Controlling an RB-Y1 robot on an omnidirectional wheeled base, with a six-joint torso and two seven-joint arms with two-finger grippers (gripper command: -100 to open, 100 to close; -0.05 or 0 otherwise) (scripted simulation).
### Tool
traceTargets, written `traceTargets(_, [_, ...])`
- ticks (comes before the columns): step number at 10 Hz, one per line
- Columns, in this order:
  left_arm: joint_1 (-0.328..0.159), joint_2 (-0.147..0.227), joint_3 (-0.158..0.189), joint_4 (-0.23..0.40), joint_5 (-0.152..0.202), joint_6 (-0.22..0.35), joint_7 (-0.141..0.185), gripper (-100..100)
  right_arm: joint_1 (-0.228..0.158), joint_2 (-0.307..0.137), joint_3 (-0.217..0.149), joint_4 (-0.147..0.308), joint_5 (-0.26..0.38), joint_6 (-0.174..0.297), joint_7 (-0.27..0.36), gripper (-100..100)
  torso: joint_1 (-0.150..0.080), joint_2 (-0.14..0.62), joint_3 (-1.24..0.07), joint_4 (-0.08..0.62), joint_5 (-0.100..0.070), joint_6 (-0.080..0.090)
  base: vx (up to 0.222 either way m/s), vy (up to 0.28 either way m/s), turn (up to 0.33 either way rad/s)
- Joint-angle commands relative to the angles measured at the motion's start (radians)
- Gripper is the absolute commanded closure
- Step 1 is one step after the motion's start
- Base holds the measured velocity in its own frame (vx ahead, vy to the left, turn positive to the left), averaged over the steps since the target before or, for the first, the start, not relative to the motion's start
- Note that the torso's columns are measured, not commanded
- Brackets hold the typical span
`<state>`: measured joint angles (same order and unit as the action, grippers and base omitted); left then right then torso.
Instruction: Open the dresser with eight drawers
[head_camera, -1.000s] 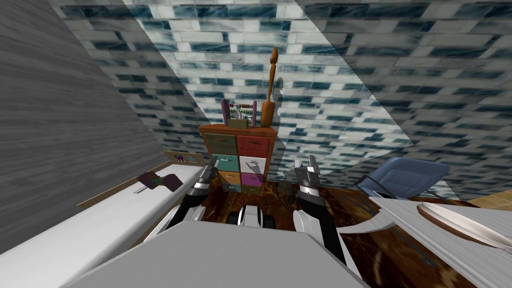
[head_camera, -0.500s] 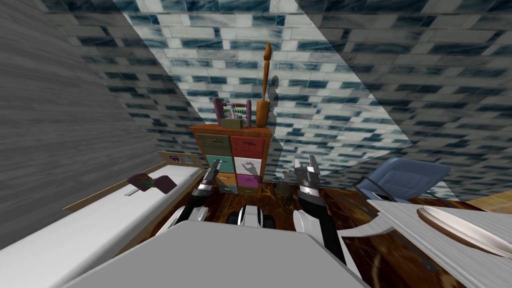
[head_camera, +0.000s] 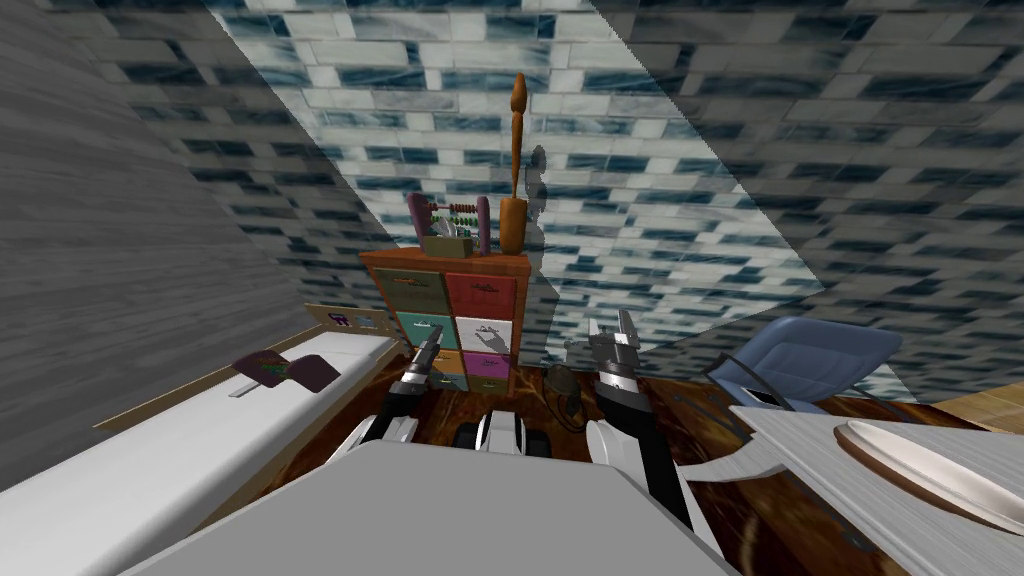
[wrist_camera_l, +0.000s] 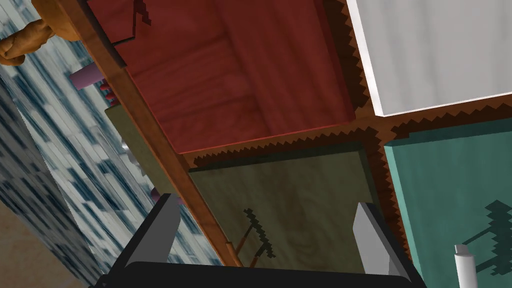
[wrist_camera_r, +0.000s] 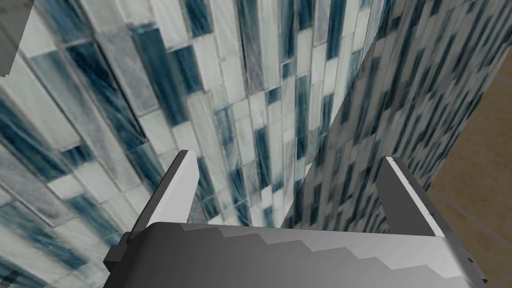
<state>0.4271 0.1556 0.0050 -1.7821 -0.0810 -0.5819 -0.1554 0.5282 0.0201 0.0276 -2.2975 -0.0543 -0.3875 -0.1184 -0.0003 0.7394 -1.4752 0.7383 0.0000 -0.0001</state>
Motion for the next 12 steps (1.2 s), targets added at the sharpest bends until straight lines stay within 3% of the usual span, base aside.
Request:
traceTargets(1, [-0.012, 0.024, -0.001, 0.064, -0.003, 0.000, -0.003, -100, 0.000, 0.000, 0.000, 0.000, 0.000, 0.000, 0.000, 0, 0.000, -0.001, 0.000, 0.000, 0.000, 0.000, 0.071, -0.142, -0.008])
traceTargets(5, [-0.031, 0.024, -0.001, 0.144, -0.006, -0.005, -0.007, -100, 0.000, 0.000, 0.000, 0.000, 0.000, 0.000, 0.000, 0, 0.002, -0.001, -0.001, 0.000, 0.001, 0.000, 0.052, -0.103, -0.004])
traceTargets(8, [-0.045, -0.008, -0.001, 0.205, -0.008, -0.010, -0.010, -100, 0.000, 0.000, 0.000, 0.000, 0.000, 0.000, 0.000, 0, -0.001, -0.001, -0.001, 0.000, 0.000, 0.000, 0.044, -0.107, -0.004])
traceTargets(12, [-0.064, -0.138, -0.001, 0.284, -0.011, -0.017, -0.014, -100, 0.000, 0.000, 0.000, 0.000, 0.000, 0.000, 0.000, 0, 0.001, -0.001, -0.001, 0.000, 0.000, 0.000, 0.052, -0.118, -0.009])
